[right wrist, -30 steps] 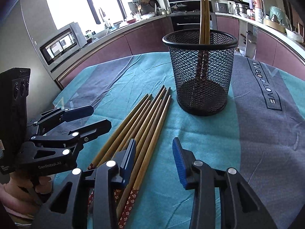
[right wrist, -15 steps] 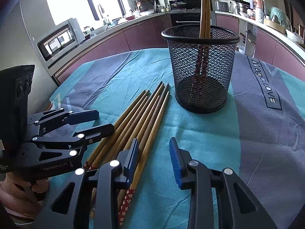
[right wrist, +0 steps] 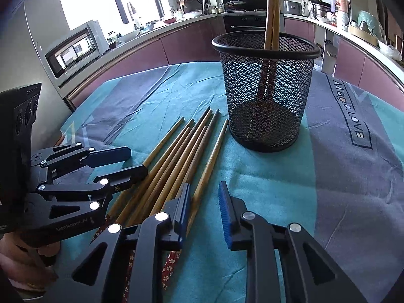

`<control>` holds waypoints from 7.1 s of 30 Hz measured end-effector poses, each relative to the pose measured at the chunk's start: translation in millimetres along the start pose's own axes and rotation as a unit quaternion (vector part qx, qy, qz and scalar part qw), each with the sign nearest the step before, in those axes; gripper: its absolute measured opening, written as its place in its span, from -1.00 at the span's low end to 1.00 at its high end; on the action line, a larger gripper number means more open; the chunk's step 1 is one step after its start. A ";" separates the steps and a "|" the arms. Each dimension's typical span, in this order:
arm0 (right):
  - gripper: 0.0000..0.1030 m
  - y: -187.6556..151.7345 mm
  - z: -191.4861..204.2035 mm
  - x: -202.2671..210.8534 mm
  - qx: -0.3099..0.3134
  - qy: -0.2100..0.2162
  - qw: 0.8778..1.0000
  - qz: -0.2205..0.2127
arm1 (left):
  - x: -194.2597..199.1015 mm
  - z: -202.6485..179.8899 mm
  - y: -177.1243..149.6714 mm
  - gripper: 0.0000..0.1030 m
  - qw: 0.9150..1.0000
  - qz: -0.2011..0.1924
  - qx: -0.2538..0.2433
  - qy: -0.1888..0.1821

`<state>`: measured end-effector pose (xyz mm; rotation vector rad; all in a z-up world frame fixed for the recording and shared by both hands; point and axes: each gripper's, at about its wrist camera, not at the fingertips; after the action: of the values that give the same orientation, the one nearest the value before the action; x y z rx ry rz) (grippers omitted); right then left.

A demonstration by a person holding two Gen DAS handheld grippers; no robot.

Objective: Organize utensils
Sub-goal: 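Move both open grippers back over the remaining chopsticks on the table, then grasp another chopstick with the left gripper while the right gripper grasps one too, then lift the left gripper's chopstick into the mesh cup while the right gripper inserts its own, then open the left gripper releasing its chopstick while the right gripper releases its chopstick, then withdraw both open grippers from the cup back toward the chopsticks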

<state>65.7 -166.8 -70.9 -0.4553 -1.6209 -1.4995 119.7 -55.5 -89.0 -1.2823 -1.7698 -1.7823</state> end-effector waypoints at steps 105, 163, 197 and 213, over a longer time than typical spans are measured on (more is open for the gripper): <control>-0.90 103.1 -73.2 165.1 -0.027 0.022 0.961 -0.273 | 163.1 -29.3 140.9 -0.86 0.963 -0.242 -0.011 -0.119; -0.32 111.1 -75.4 78.8 -0.042 -0.003 0.988 -0.148 | 66.4 -7.8 162.3 -0.58 0.986 -0.144 -0.011 -0.089; 0.05 3.9 -19.1 28.9 -0.026 0.068 0.997 -0.028 | 43.1 24.3 4.3 -0.10 0.996 -0.051 0.038 -0.057; 0.01 -6.3 -15.2 19.4 -0.035 0.061 0.997 -0.017 | 16.9 12.1 -6.4 -0.10 0.998 -0.013 0.028 -0.046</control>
<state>55.1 -187.8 -61.1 -0.3689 -1.4912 -1.5821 110.0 -37.1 -82.2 -1.3444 -1.8795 -1.6999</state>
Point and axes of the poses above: each gripper's, at about its wrist camera, not at the fingertips, and x roughly against the way its jaws point, z to its left, y to its top, and after that the axes turned 9 degrees about -y, right-handed
